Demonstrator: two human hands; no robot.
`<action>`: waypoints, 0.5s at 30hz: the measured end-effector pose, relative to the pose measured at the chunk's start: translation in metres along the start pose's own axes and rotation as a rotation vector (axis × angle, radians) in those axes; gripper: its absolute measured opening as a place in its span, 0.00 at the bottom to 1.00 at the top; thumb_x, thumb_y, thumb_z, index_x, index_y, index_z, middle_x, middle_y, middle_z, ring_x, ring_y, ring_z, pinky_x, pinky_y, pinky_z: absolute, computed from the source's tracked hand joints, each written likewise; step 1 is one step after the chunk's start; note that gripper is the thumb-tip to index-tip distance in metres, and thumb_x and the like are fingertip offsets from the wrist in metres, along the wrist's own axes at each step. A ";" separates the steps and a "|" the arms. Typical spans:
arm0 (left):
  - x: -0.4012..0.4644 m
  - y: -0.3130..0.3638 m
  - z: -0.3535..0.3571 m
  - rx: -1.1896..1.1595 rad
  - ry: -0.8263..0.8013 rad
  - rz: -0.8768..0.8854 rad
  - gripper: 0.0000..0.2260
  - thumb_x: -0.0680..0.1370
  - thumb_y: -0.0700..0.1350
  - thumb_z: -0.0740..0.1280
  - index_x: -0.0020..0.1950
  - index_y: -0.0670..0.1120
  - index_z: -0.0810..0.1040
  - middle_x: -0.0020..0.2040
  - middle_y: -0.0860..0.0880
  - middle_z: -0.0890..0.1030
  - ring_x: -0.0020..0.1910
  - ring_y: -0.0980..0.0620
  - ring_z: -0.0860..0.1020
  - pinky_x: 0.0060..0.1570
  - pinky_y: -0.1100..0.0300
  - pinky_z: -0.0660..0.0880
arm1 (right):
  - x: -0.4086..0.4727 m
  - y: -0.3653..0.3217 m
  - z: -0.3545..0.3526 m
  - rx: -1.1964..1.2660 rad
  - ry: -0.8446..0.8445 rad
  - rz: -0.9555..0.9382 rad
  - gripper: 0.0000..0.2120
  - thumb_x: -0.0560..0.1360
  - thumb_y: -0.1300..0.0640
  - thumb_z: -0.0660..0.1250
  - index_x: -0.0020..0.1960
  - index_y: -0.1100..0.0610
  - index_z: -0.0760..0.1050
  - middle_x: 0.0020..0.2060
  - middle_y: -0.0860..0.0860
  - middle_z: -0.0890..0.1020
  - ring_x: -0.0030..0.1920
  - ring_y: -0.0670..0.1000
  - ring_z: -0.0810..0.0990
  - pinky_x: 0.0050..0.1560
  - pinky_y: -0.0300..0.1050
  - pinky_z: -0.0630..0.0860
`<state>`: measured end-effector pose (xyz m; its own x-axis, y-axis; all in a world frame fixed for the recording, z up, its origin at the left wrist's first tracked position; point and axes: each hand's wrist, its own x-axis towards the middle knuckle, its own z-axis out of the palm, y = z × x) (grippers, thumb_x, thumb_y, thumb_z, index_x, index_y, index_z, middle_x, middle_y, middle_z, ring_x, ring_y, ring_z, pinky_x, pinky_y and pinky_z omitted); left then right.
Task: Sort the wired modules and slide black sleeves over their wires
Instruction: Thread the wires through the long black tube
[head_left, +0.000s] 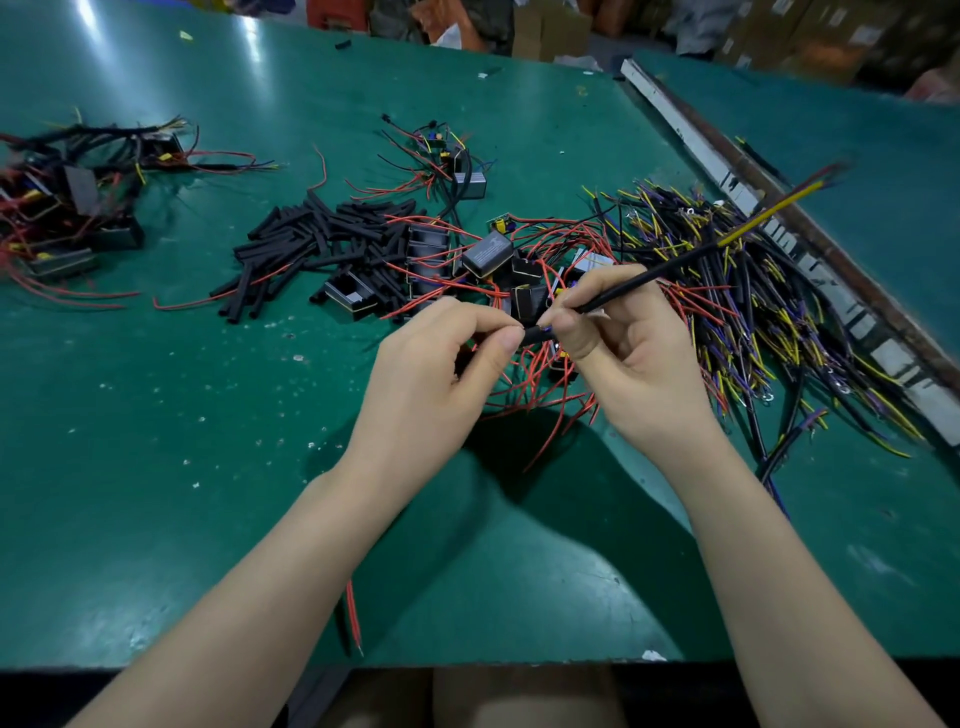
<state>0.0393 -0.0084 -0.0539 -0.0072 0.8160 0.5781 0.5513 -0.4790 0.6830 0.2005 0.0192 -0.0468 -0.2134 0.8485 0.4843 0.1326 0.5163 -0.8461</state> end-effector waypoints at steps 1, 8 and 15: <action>0.000 0.000 0.001 0.013 0.013 0.008 0.05 0.77 0.42 0.67 0.48 0.43 0.82 0.42 0.52 0.79 0.42 0.57 0.74 0.44 0.69 0.68 | 0.000 0.001 0.000 -0.030 0.008 -0.003 0.09 0.77 0.62 0.66 0.48 0.49 0.71 0.41 0.50 0.78 0.41 0.61 0.76 0.46 0.55 0.73; 0.000 0.000 0.004 0.088 0.016 0.059 0.05 0.77 0.42 0.67 0.48 0.42 0.82 0.41 0.51 0.77 0.40 0.58 0.71 0.44 0.72 0.65 | -0.001 0.003 0.003 -0.036 0.050 0.004 0.09 0.75 0.60 0.68 0.46 0.47 0.72 0.34 0.43 0.77 0.31 0.40 0.74 0.36 0.32 0.69; -0.001 -0.001 0.003 0.037 -0.091 0.076 0.05 0.77 0.41 0.66 0.47 0.42 0.80 0.40 0.49 0.77 0.40 0.55 0.72 0.43 0.66 0.67 | -0.002 0.002 0.007 -0.027 0.095 0.066 0.05 0.74 0.54 0.68 0.45 0.46 0.73 0.35 0.58 0.79 0.26 0.44 0.72 0.29 0.38 0.67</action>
<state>0.0409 -0.0074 -0.0564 0.1109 0.8045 0.5834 0.5776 -0.5299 0.6209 0.1943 0.0174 -0.0507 -0.1103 0.8874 0.4476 0.1700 0.4605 -0.8712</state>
